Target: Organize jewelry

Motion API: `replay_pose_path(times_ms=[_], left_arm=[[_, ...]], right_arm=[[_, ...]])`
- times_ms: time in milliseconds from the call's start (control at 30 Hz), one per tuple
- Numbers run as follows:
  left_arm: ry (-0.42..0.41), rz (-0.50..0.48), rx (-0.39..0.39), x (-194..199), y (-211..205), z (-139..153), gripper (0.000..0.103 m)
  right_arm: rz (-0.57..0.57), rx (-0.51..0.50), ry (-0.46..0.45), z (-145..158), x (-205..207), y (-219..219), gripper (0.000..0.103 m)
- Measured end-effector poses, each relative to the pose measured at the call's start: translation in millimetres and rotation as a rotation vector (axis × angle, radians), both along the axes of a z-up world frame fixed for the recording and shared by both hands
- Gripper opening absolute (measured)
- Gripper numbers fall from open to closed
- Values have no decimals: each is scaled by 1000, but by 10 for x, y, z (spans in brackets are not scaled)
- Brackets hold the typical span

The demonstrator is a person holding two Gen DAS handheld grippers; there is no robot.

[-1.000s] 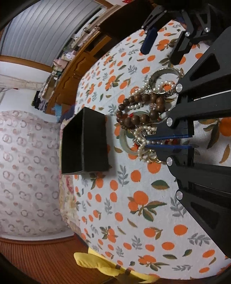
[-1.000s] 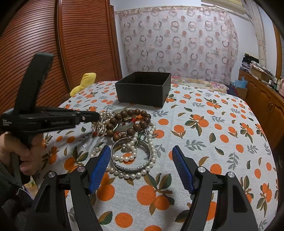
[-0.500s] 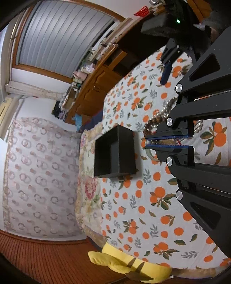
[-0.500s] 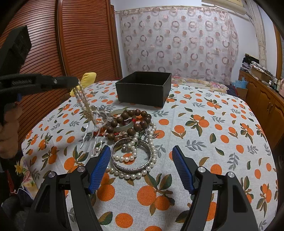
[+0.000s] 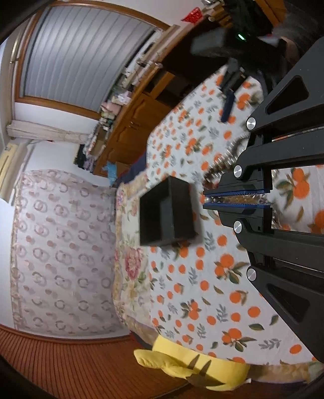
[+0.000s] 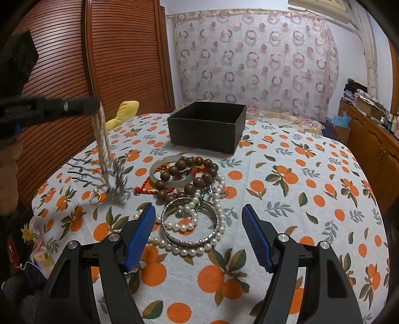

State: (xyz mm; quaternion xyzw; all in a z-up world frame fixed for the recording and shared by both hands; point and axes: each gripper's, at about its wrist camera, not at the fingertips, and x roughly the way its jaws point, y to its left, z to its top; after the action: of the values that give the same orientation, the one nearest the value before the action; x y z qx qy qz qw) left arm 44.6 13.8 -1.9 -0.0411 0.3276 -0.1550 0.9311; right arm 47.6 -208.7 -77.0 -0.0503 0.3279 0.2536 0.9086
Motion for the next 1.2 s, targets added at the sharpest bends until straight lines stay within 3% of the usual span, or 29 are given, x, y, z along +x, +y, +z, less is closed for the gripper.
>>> replay_pose_path(times_ms=[167,500,633,867,1000,1200], left_arm=[[51,49,2,-2,263,-232,4],[115,127,-16,23,675,-575,4],[123,141,-23,20,750,-642,4],[131,148,-40,9,823,-716,4],[127,139,-41,6,799,-723,4],[107,128,-35,18,716,-650,4]], right_arm=[[71,17,22,26,56,152,73],[260,17,117,-2,248,801,44],[284,-4,175,-94,391,1015,38],[298,-27,264,-190,590,1212,35],[315,-18,295,-225,628,1248,17],[284,-8,225,-114,620,1145,14]])
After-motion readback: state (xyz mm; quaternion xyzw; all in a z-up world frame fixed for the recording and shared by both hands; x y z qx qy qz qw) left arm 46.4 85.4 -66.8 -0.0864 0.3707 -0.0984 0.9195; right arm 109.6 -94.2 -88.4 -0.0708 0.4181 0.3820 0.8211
